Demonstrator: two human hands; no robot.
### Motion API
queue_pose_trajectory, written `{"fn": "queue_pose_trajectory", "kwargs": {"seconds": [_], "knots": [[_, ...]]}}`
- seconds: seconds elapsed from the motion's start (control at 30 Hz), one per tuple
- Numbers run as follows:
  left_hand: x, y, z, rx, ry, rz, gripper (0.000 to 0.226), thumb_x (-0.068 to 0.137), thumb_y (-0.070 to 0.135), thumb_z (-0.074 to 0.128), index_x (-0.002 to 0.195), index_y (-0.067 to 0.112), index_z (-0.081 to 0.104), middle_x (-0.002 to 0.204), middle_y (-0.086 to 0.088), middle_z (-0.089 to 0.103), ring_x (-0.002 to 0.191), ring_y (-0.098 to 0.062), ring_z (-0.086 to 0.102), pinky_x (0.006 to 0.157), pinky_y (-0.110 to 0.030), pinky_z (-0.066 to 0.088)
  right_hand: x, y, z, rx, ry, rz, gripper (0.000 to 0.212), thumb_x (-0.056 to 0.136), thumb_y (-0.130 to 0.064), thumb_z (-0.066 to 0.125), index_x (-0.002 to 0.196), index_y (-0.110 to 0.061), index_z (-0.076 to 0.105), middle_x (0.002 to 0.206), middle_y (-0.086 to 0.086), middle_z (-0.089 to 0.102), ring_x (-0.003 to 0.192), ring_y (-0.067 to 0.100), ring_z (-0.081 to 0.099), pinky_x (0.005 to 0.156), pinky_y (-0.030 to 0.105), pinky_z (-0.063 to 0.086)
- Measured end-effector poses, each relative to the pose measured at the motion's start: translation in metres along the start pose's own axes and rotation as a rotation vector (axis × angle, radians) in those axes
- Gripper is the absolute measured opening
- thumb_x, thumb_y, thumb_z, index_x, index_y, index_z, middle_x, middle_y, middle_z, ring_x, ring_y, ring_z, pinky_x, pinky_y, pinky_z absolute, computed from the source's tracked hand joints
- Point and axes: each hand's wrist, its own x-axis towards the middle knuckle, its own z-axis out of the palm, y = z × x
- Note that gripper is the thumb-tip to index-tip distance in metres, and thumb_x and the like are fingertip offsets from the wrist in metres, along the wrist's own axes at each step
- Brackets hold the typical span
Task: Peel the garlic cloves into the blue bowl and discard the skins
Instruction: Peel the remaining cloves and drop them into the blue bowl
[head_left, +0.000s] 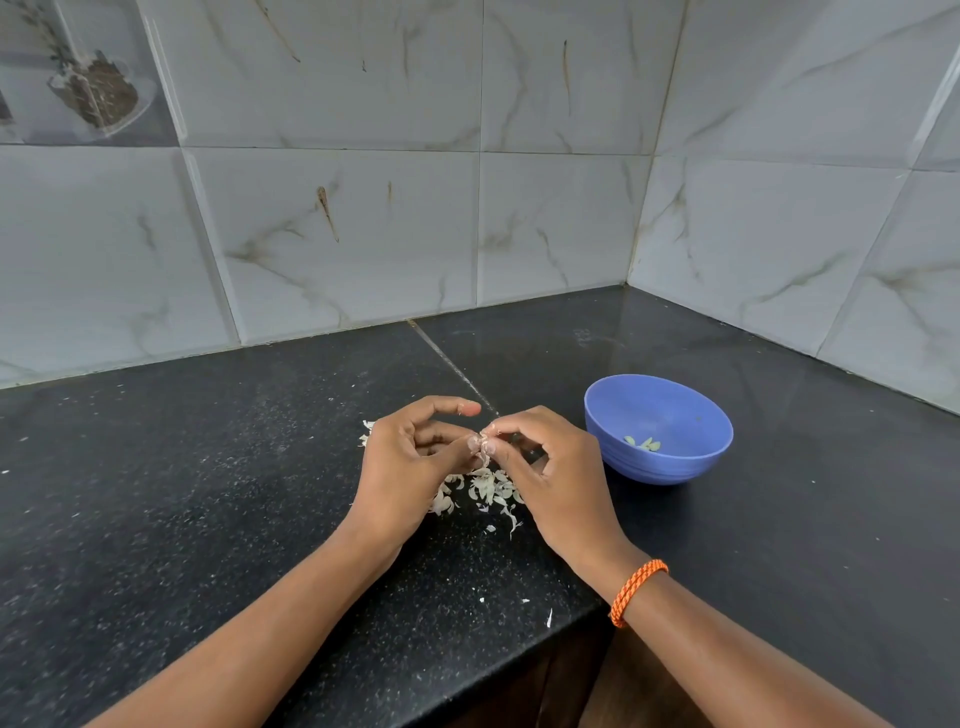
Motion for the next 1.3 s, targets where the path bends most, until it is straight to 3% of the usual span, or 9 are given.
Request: {"fn": "queue_pose_trajectory", "kwargs": {"seconds": [0.1, 0.27, 0.5, 0.73, 0.9, 1.0, 1.07, 1.17, 1.3], "knots": [[0.001, 0.000, -0.001, -0.011, -0.009, -0.005, 0.026, 0.096, 0.003, 0.078, 0.120, 0.013, 0.075, 0.091, -0.015, 0.082, 0.080, -0.030, 0.079, 0.083, -0.037, 0.066, -0.001, -0.002, 0.000, -0.042, -0.021, -0.025, 0.023, 0.095, -0.016, 0.080, 0.116, -0.025, 0.078, 0.107, -0.016, 0.073, 0.094, 0.011, 0.072, 0.074, 0.025, 0.059], [0.003, -0.005, -0.002, -0.006, -0.053, -0.015, 0.024, 0.099, 0.006, 0.076, 0.121, 0.016, 0.075, 0.093, -0.015, 0.081, 0.082, -0.031, 0.076, 0.087, -0.044, 0.066, -0.001, -0.001, -0.002, 0.004, -0.008, 0.023, 0.020, 0.093, -0.014, 0.082, 0.111, -0.023, 0.081, 0.102, -0.015, 0.077, 0.094, 0.011, 0.074, 0.073, 0.019, 0.056], [0.005, -0.007, -0.004, 0.007, -0.064, -0.031, 0.026, 0.100, 0.000, 0.071, 0.120, 0.017, 0.076, 0.091, -0.015, 0.078, 0.075, -0.027, 0.072, 0.082, -0.043, 0.064, 0.000, 0.000, -0.003, 0.081, -0.020, 0.126, 0.016, 0.093, -0.015, 0.081, 0.108, -0.020, 0.084, 0.099, -0.015, 0.079, 0.092, 0.013, 0.076, 0.074, 0.034, 0.063], [0.006, -0.011, -0.006, 0.116, -0.071, 0.035, 0.029, 0.100, -0.002, 0.070, 0.119, 0.019, 0.075, 0.088, -0.011, 0.076, 0.067, -0.024, 0.070, 0.071, -0.037, 0.063, 0.004, -0.002, -0.009, 0.288, -0.106, 0.271, 0.011, 0.096, -0.006, 0.077, 0.103, -0.011, 0.082, 0.087, 0.002, 0.080, 0.072, 0.012, 0.073, 0.061, 0.030, 0.060], [0.010, -0.016, -0.009, 0.404, 0.021, 0.139, 0.029, 0.099, 0.008, 0.070, 0.110, 0.035, 0.076, 0.088, 0.012, 0.076, 0.066, -0.018, 0.070, 0.070, -0.040, 0.060, 0.010, 0.005, -0.020, -0.186, -0.095, 0.052, 0.009, 0.095, -0.016, 0.080, 0.099, -0.023, 0.085, 0.089, -0.012, 0.077, 0.083, 0.010, 0.073, 0.073, 0.029, 0.059], [0.011, -0.015, -0.010, 0.453, 0.045, 0.142, 0.028, 0.099, 0.012, 0.071, 0.106, 0.039, 0.077, 0.088, 0.020, 0.076, 0.069, -0.014, 0.069, 0.070, -0.039, 0.059, 0.015, 0.010, -0.027, -0.526, -0.209, -0.041, 0.016, 0.101, -0.019, 0.070, 0.086, -0.020, 0.076, 0.083, -0.004, 0.069, 0.076, 0.016, 0.064, 0.069, 0.045, 0.054], [0.010, -0.016, -0.011, 0.477, 0.037, 0.147, 0.026, 0.100, 0.014, 0.072, 0.103, 0.039, 0.077, 0.089, 0.020, 0.077, 0.071, -0.015, 0.069, 0.070, -0.040, 0.060, 0.016, 0.012, -0.025, -0.701, -0.327, -0.033, 0.024, 0.100, -0.011, 0.065, 0.078, -0.019, 0.067, 0.081, -0.003, 0.061, 0.072, 0.020, 0.059, 0.063, 0.046, 0.051], [0.010, -0.016, -0.010, 0.494, 0.034, 0.142, 0.025, 0.100, 0.014, 0.072, 0.096, 0.037, 0.079, 0.087, 0.020, 0.078, 0.071, -0.012, 0.070, 0.072, -0.038, 0.060, 0.024, 0.011, -0.026, -0.817, -0.455, -0.048, 0.027, 0.097, -0.003, 0.062, 0.076, -0.019, 0.065, 0.081, -0.002, 0.056, 0.076, 0.020, 0.055, 0.063, 0.042, 0.050], [0.009, -0.013, -0.010, 0.532, 0.056, 0.167, 0.023, 0.100, 0.016, 0.071, 0.095, 0.036, 0.079, 0.085, 0.020, 0.078, 0.076, -0.012, 0.072, 0.074, -0.039, 0.061, 0.054, -0.012, -0.042, -0.800, -0.461, -0.106, 0.023, 0.089, 0.005, 0.062, 0.069, -0.007, 0.059, 0.075, 0.010, 0.056, 0.073, 0.029, 0.052, 0.064, 0.048, 0.046]]}}
